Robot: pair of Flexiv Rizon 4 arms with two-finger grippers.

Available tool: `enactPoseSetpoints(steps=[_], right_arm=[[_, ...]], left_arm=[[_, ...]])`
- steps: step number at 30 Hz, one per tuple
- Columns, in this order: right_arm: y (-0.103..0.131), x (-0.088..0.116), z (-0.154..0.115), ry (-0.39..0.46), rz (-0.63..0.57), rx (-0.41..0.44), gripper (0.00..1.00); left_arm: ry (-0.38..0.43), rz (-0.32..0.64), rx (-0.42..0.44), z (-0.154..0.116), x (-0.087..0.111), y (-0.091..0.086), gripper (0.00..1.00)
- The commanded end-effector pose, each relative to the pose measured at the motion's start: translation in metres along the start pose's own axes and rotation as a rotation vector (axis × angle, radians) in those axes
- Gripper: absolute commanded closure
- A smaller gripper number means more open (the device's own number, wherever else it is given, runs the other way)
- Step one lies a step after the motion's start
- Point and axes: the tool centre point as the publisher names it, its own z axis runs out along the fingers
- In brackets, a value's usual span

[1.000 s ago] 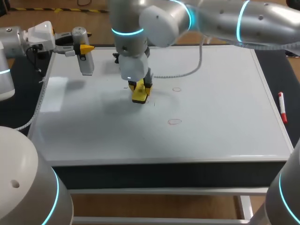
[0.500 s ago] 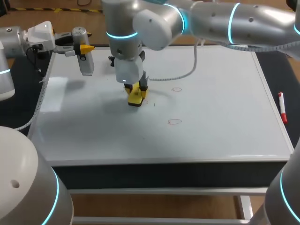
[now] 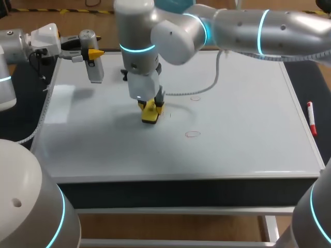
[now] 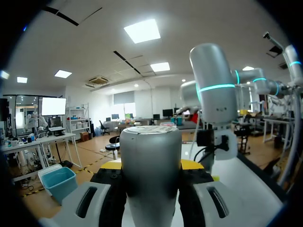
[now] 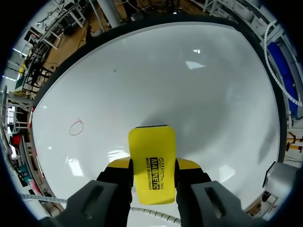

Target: Pick up the inspection probe, press it on each red-marked spot on the whiteboard one by one, put down the probe, pick up the eraser, and wipe off all the red marks.

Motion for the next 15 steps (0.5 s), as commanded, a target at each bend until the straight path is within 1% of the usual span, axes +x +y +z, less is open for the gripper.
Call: enactPoseSetpoints(steps=[1, 8, 15], right_arm=[[0.000, 0.001, 0.003, -0.009, -0.007, 0.002, 1.00], [0.000, 0.000, 0.010, -0.009, -0.011, 0.000, 1.00], [-0.002, 0.005, 0.014, -0.004, 0.002, -0.005, 1.00]], left_arm=[[0.002, 0.000, 0.001, 0.000, -0.001, 0.000, 1.00], [0.002, 0.000, 0.001, 0.000, -0.001, 0.000, 1.00], [0.002, 0.000, 0.001, 0.000, -0.001, 0.000, 1.00]])
